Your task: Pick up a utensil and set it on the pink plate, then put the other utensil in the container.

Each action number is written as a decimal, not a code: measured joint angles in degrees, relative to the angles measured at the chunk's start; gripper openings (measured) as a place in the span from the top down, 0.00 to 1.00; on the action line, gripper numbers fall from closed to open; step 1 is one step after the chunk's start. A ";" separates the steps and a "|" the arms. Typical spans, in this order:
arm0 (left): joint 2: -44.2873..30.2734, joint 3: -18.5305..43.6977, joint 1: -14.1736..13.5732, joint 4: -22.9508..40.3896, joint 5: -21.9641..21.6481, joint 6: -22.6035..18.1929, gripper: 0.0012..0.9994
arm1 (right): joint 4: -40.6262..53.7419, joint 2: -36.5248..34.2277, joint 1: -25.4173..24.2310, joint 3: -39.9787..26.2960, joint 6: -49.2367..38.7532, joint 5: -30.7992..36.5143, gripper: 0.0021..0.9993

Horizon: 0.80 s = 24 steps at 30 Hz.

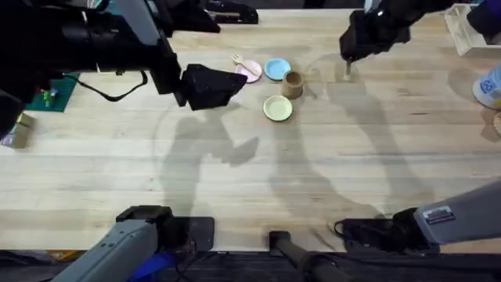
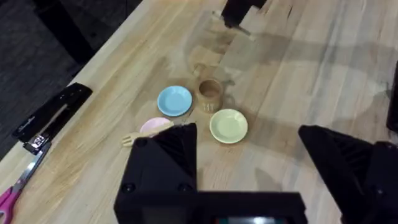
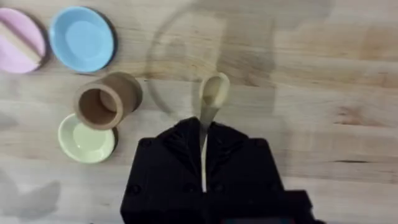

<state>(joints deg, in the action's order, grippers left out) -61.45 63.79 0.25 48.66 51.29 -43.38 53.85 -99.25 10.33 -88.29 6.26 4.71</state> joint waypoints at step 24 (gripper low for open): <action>0.01 0.00 0.00 0.00 0.01 0.00 0.01 | -5.69 11.00 0.02 0.03 -26.23 -18.42 0.97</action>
<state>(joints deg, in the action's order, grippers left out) -61.44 63.79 0.25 48.66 51.30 -43.38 48.17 -88.25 10.35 -88.26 -19.98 -13.71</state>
